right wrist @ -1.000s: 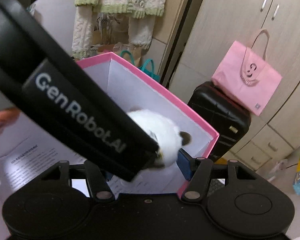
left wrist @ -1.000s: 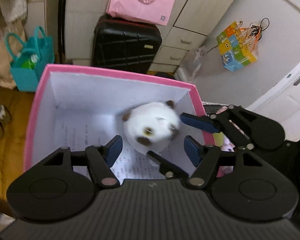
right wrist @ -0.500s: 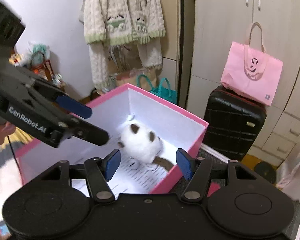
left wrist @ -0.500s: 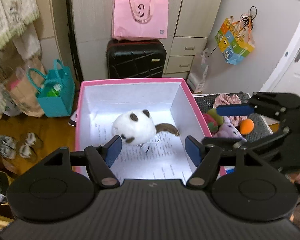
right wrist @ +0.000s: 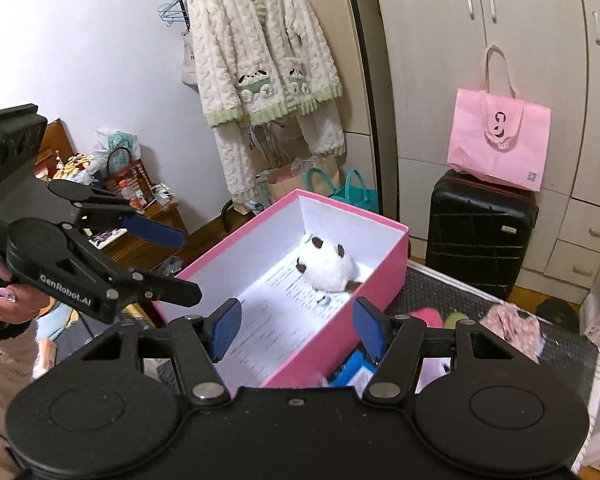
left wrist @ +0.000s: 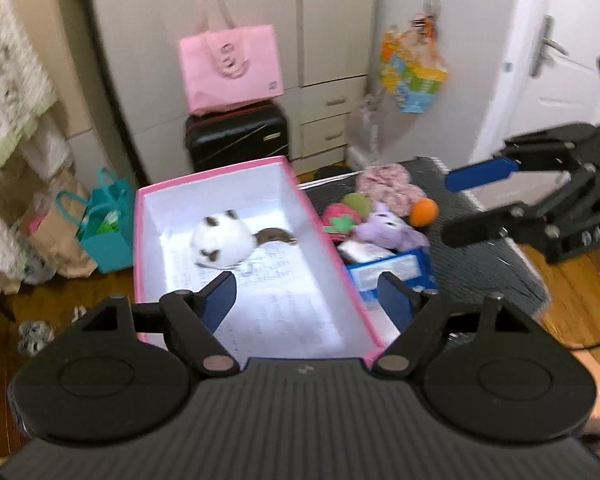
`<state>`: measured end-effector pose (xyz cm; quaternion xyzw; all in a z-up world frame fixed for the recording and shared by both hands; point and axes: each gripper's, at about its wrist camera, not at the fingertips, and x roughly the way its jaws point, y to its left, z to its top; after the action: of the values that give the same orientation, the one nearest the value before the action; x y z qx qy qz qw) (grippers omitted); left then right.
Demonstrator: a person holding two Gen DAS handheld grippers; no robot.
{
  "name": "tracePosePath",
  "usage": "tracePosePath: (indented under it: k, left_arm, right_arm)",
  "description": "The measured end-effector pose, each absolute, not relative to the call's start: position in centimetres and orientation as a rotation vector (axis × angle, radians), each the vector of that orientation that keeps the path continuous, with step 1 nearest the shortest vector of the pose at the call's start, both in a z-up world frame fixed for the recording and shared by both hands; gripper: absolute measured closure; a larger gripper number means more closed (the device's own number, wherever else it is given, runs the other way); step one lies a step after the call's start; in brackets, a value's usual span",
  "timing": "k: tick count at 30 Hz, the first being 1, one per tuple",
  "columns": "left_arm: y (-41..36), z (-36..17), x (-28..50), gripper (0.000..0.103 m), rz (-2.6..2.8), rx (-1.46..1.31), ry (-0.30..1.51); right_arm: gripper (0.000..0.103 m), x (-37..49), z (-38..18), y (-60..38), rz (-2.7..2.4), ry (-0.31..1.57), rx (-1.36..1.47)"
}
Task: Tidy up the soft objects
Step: 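Open the left gripper to drop the plush into the box and withdraw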
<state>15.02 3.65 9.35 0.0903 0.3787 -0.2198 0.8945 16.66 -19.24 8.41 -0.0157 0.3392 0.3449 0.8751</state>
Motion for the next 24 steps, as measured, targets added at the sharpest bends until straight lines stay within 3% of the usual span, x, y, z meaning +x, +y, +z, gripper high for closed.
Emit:
tracePosePath:
  k: [24]
  left_arm:
    - [-7.1,2.2,6.1,0.022,-0.721,0.427,0.660]
  right_arm:
    - [0.035,10.1,4.0,-26.8,0.604,0.694,0.008]
